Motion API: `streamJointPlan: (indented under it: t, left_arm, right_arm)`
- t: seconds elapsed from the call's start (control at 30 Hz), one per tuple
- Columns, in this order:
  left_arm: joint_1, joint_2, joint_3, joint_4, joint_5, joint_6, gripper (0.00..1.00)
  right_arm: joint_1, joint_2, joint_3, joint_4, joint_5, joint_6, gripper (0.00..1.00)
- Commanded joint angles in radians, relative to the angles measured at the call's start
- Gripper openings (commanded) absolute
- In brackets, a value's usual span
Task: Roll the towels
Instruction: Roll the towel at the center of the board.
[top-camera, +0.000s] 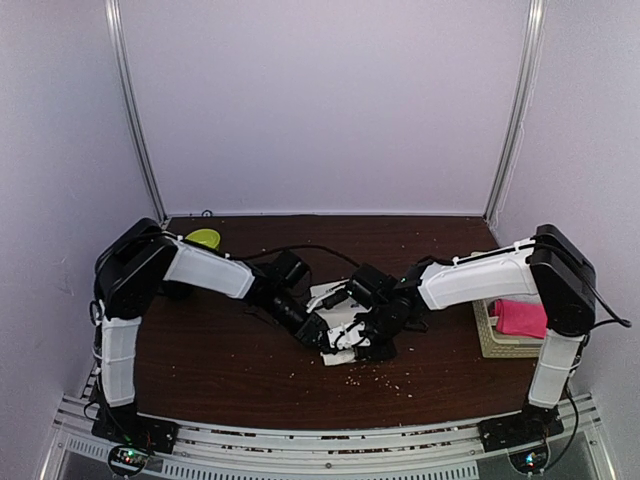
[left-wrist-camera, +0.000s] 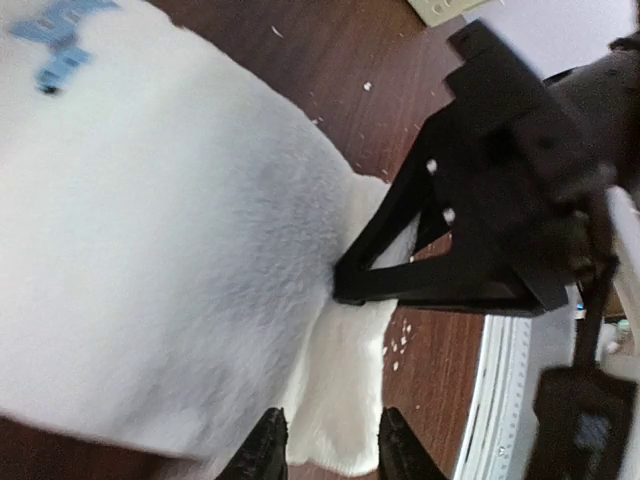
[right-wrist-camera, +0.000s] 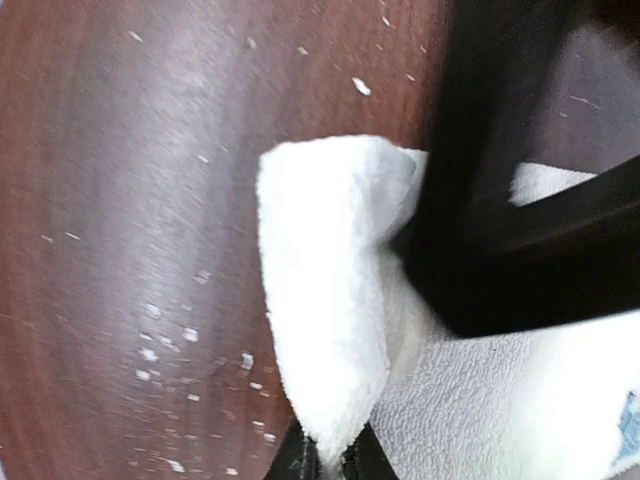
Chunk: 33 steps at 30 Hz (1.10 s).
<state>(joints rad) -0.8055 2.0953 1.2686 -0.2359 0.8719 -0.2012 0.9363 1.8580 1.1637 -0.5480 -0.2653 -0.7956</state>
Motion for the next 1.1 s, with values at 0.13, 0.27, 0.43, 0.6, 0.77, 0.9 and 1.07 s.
streamJointPlan:
  t: [0.13,0.27,0.43,0.6,0.77,0.9,1.07]
  left_arm:
    - [0.012,-0.471,-0.279,0.205,-0.516,0.072,0.35]
    - [-0.082,-0.644,-0.403,0.268,-0.737,0.226,0.39]
    - [-0.265,-0.638,-0.375,0.232,-0.933,0.467,0.41]
    - [-0.379,-0.470,-0.249,0.160,-0.997,0.588,0.41]
    - [-0.393,-0.308,-0.158,0.129,-1.000,0.626,0.39]
    - [-0.393,-0.223,-0.117,0.125,-1.049,0.631,0.40]
    - [-0.391,-0.186,-0.126,0.191,-1.113,0.646,0.41]
  right_arm:
    - [-0.141,0.185,0.201,-0.414,-0.413,0.101,0.07]
    - [-0.225,0.323,0.347,-0.540,-0.535,0.122,0.08]
    - [-0.257,0.498,0.532,-0.713,-0.585,0.088,0.08]
    - [-0.258,0.542,0.561,-0.704,-0.563,0.140,0.08]
    - [-0.261,0.544,0.549,-0.689,-0.552,0.148,0.09]
    - [-0.261,0.541,0.539,-0.684,-0.554,0.149,0.09]
    - [-0.261,0.542,0.537,-0.681,-0.555,0.148,0.09]
